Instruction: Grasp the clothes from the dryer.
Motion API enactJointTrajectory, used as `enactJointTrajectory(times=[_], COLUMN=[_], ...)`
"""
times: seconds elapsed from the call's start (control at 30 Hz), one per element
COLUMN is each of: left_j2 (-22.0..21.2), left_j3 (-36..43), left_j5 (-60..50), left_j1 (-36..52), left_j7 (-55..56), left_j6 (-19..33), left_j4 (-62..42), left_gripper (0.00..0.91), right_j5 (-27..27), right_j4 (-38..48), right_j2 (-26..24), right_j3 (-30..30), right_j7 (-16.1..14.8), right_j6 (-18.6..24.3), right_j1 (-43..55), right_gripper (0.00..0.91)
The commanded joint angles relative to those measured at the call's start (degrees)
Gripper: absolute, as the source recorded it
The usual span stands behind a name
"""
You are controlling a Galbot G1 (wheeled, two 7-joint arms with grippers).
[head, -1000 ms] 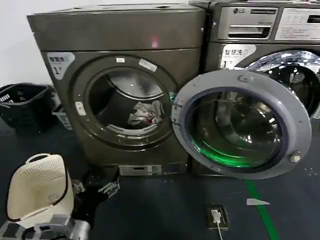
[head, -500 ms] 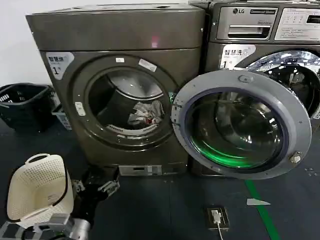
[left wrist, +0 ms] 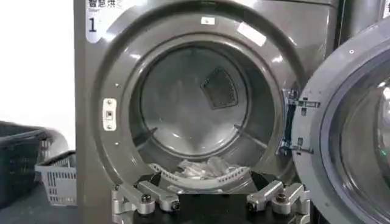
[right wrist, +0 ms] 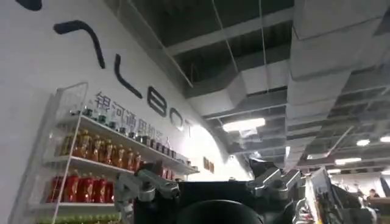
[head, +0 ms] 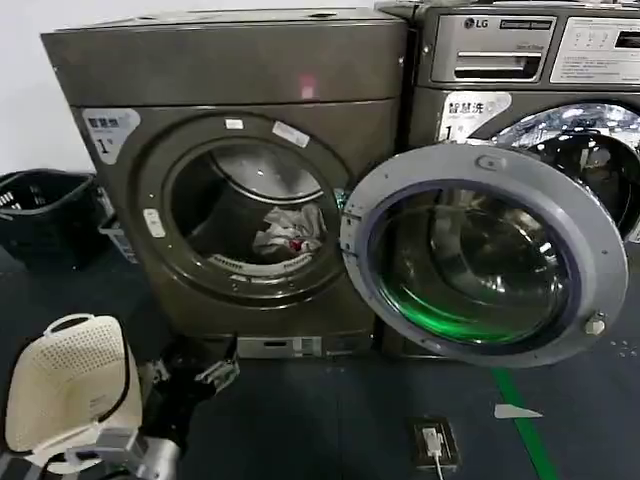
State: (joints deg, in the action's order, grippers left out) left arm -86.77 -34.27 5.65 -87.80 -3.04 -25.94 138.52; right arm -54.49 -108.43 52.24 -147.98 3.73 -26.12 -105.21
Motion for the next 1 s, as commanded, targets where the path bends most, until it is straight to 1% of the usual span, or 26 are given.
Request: enactJointTrajectory(times=[0.03, 1.0], left_j2=[-0.1, -0.1], left_j3=[-0.1, 0.0], left_j5=[0.0, 0.0], left_j1=[0.3, 0.7], left_j7=[0.0, -0.1], left_j6=[-0.1, -0.1], left_j4=[-0.2, -1.0], left_gripper=[0.907, 0.907], right_j5=[-0.1, 0.1], right_j4=[0.0, 0.1], right_j2=[0.0, 0.1], right_j3=[0.0, 0.2], right_j7=[0.1, 0.2], right_j6=[0.2, 0.3], right_j1=[0.1, 0.4], right_gripper=[0.907, 0.907])
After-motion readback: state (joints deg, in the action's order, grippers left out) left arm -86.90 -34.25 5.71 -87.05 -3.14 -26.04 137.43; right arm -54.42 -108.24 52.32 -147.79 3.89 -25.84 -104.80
